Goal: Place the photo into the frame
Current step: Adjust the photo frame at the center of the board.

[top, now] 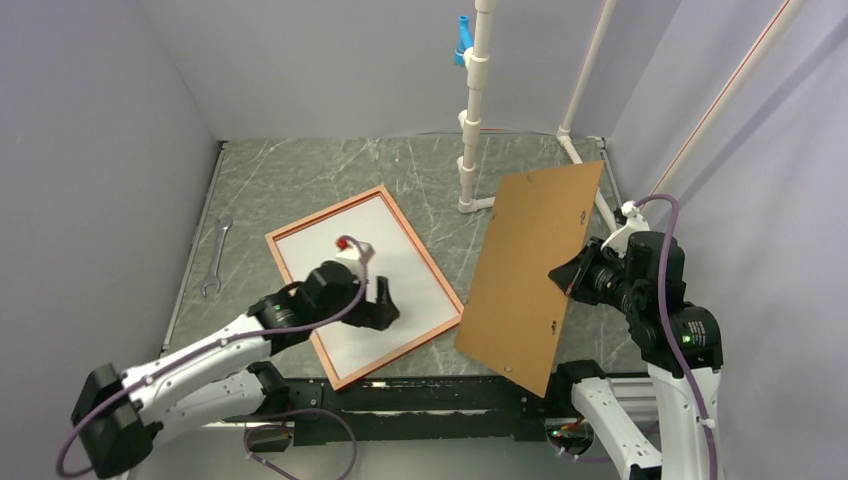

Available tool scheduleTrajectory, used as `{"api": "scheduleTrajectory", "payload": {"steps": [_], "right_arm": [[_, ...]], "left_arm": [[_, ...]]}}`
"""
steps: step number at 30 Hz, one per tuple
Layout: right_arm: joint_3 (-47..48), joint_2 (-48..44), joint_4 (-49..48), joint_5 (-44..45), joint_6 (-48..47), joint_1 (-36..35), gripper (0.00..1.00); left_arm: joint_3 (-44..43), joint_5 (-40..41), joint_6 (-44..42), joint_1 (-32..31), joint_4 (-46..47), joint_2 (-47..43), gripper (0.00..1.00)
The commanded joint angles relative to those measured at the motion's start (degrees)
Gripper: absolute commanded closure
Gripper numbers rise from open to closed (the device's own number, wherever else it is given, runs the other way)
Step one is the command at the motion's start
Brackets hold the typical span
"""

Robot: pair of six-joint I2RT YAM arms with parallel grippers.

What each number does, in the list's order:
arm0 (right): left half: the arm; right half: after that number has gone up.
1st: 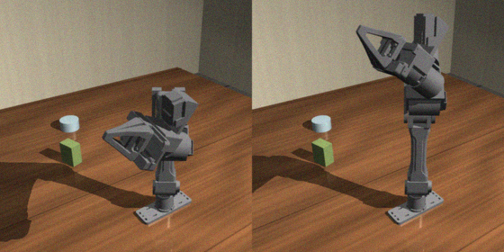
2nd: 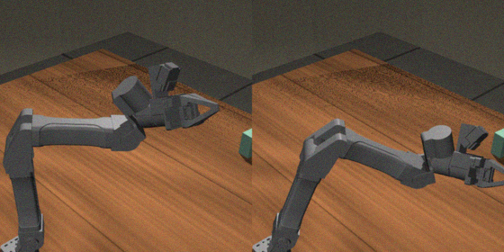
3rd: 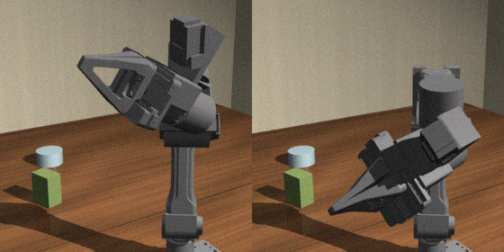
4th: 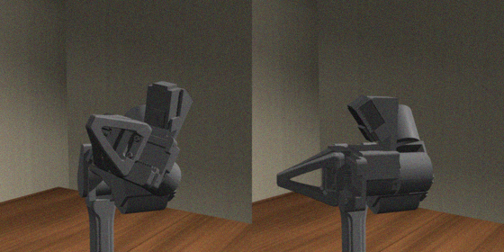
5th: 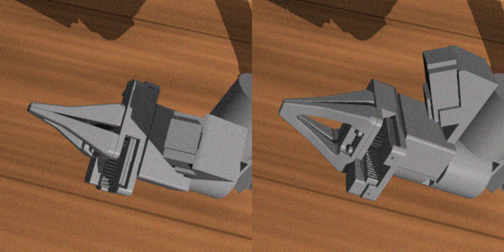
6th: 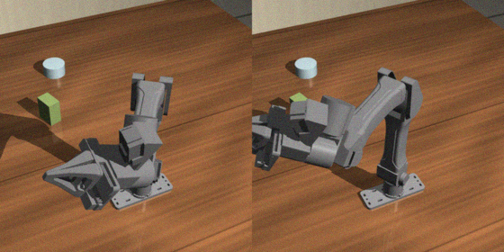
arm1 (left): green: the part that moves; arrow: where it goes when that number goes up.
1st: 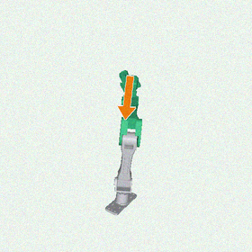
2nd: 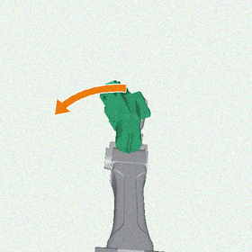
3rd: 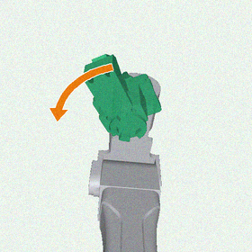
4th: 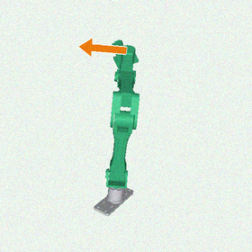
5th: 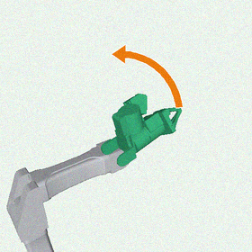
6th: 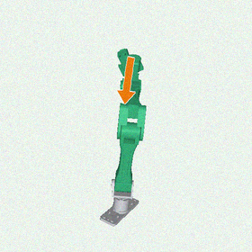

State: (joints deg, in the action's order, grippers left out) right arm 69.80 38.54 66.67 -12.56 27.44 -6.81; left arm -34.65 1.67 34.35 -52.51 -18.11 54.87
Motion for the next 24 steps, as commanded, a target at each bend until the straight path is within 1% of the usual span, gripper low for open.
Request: {"api": "scheduleTrajectory", "payload": {"steps": [1, 3, 5, 9, 11, 15, 17, 20, 24], "right_arm": [[-0.8, -0.7, -5.0, -1.3, 0.0, -0.1, 1.0], [-1.1, -0.7, -5.2, -1.5, 0.1, -0.1, 1.0], [-1.4, -0.7, -5.3, -1.6, 0.1, -0.1, 1.0], [-1.9, -0.6, -5.6, -2.3, 0.2, -0.1, 1.0], [-2.2, -0.6, -5.8, -2.5, 0.3, -0.1, 1.0], [-2.3, -0.7, -5.6, -2.5, 0.3, -0.1, 1.0], [-1.9, -0.8, -5.2, -2.2, 0.1, -0.1, 1.0], [-1.2, -0.8, -4.5, -1.6, -0.3, -0.1, 1.0], [-0.3, -0.4, -4.3, -2.6, 0.2, -0.2, 1.0]], "left_arm": [[4.5, -2.7, 5.2, 9.3, -2.9, -9.7, 0.01], [5.2, -1.9, 6.0, 13.8, -7.7, -13.7, 0.01], [4.6, 1.1, 6.9, 17.8, -13.5, -15.6, 0.01], [2.9, 6.6, 8.5, 24.9, -24.2, -15.6, 0.01], [2.9, 7.4, 9.3, 27.6, -26.2, -14.7, 0.01], [3.6, 3.9, 9.4, 33.1, -24.8, -10.3, 0.01], [4.5, 1.4, 8.6, 36.0, -22.6, -7.8, 0.01], [6.2, -1.5, 7.6, 38.8, -18.7, -4.8, 0.05], [6.4, -1.9, 6.1, 39.3, -16.7, -1.6, 0.16]]}}
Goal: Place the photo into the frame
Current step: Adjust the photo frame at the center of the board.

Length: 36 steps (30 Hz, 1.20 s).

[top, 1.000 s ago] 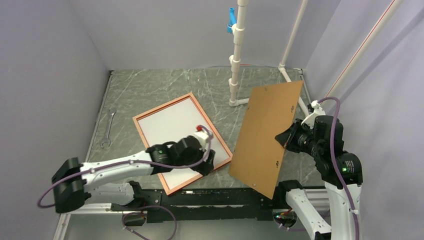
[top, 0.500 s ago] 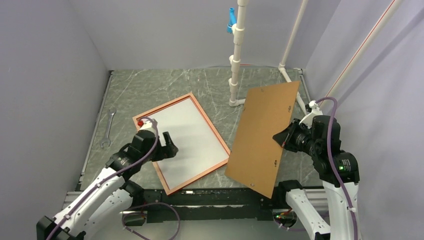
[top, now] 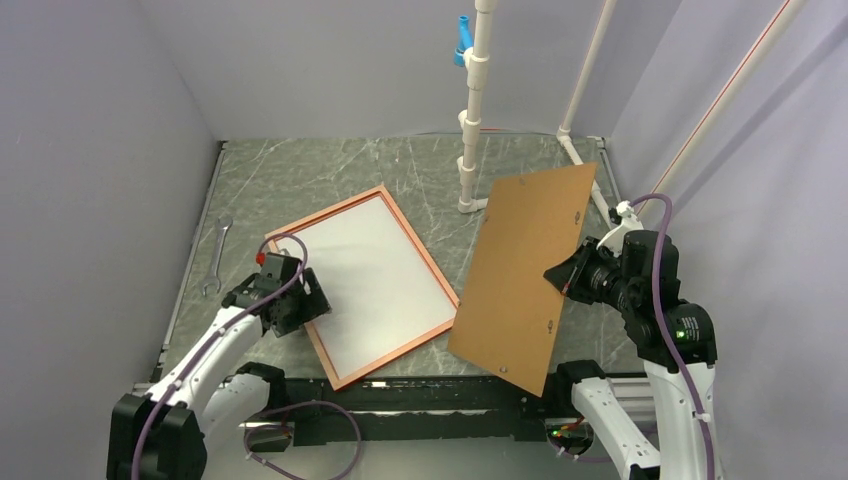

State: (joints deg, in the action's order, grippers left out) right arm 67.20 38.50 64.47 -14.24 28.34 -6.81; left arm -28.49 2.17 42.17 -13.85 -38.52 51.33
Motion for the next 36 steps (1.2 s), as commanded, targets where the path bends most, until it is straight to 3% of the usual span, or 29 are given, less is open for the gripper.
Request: {"api": "scheduleTrajectory", "payload": {"steps": [1, 7, 15, 21, 36], "right_arm": [[2.6, -0.2, -2.2, -1.4, -0.4, -0.1, 1.0], [5.2, 0.7, -2.3, -3.7, 0.6, -0.1, 1.0], [9.0, 1.7, -1.0, -3.9, 0.7, -0.1, 1.0], [12.1, 2.4, -0.3, -4.8, 1.1, -0.1, 1.0], [14.8, 4.9, -3.5, -12.3, 1.6, -0.1, 1.0]], "left_arm": [[0.3, -2.4, -1.9, 0.7, 3.8, 2.5, 0.2], [0.2, 0.0, -3.9, 0.8, 5.6, 8.7, 0.42], [-3.3, 0.0, -8.0, 0.8, 7.8, 15.5, 0.79], [-8.0, 1.2, -12.5, 0.8, 7.1, 20.4, 0.98], [-8.1, -1.6, -18.5, -3.6, 11.8, 25.5, 1.0]]}}
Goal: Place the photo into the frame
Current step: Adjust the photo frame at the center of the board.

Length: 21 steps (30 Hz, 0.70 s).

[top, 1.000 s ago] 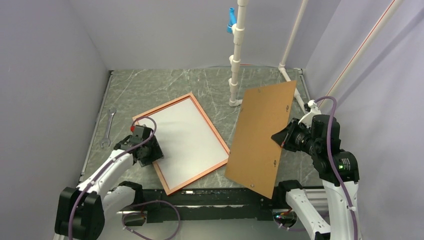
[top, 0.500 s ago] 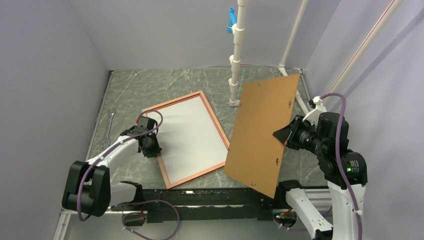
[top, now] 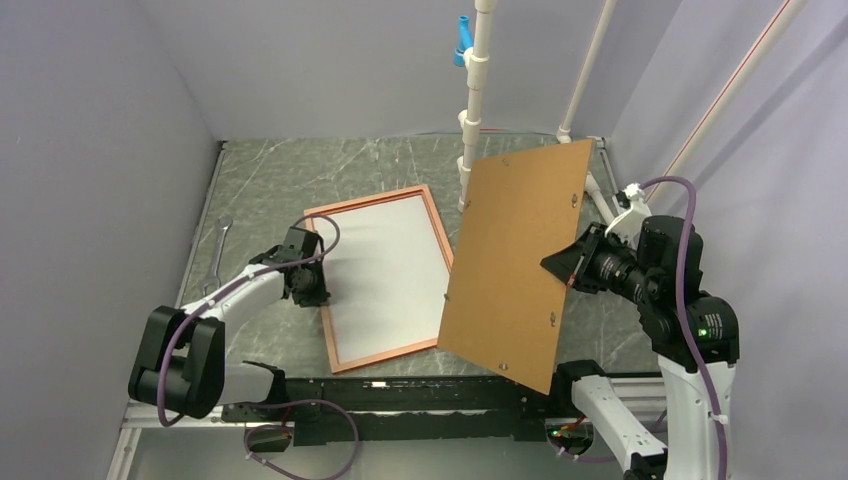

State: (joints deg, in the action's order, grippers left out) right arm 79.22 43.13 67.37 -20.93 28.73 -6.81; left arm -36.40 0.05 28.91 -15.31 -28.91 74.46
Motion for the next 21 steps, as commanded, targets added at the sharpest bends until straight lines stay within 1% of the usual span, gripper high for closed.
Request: {"api": "scheduleTrajectory", "payload": {"steps": [1, 7, 13, 17, 21], "right_arm": [[2.8, 0.3, -6.9, -6.6, 1.2, -0.1, 1.0], [3.0, 0.5, -9.5, -11.9, 0.9, -0.1, 1.0], [1.2, 0.3, -14.0, -18.9, 1.0, -0.1, 1.0], [-0.2, 0.9, -14.9, -21.7, 0.4, -0.1, 1.0], [-2.7, 1.4, -16.3, -24.7, 0.7, -0.1, 1.0]], "left_arm": [[-0.5, 0.5, -5.6, -2.7, 2.3, 2.8, 1.0], [-1.9, -1.1, -8.1, -4.4, 3.7, 4.4, 1.0], [-3.6, -1.9, -9.6, -5.1, 3.8, 5.9, 1.0], [-5.6, -0.2, -10.1, -5.4, 1.8, 7.0, 1.0], [-8.6, 4.2, -9.3, -5.4, -1.1, 9.0, 1.0]]}}
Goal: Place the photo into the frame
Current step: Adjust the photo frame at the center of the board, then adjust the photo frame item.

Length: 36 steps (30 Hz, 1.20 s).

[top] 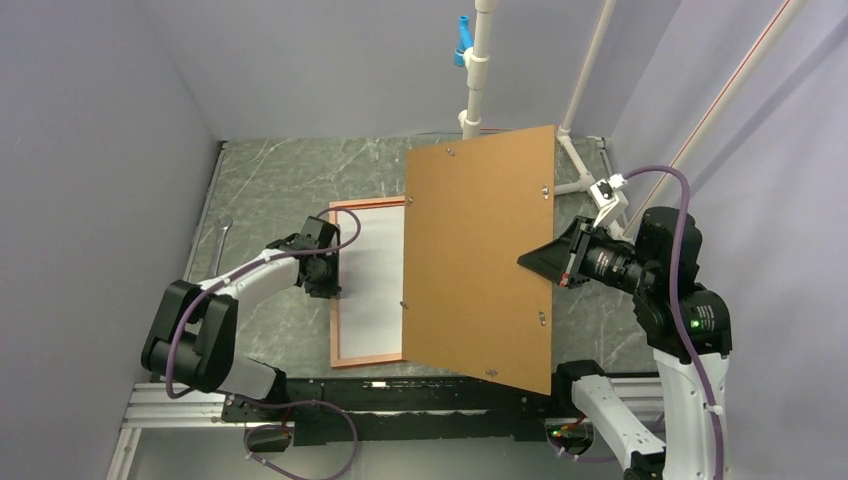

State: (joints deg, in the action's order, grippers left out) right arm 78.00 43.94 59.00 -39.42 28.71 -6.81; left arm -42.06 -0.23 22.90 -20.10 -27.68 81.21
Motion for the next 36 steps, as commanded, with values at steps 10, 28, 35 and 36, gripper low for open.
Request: {"api": "scheduleTrajectory", "payload": {"steps": [10, 28, 35, 36], "right_arm": [[-7.9, 0.0, -10.9, -9.1, 2.1, -0.1, 1.0], [-36.4, -7.9, -39.2, -16.3, 21.2, -0.1, 1.0], [-37.8, -4.3, -43.0, -17.3, 21.2, 0.0, 1.0], [-38.7, -4.0, -44.6, -17.7, 21.9, -0.1, 1.0]], "left_arm": [[-5.6, 5.9, 0.1, -1.8, -5.7, -2.0, 0.32], [1.9, -4.7, 11.9, -5.0, -21.3, -33.2, 0.12], [-1.5, 2.4, 19.0, -13.3, -31.1, -31.5, 0.1], [-1.7, 2.6, 19.3, -14.6, -31.5, -31.1, 0.1]]}}
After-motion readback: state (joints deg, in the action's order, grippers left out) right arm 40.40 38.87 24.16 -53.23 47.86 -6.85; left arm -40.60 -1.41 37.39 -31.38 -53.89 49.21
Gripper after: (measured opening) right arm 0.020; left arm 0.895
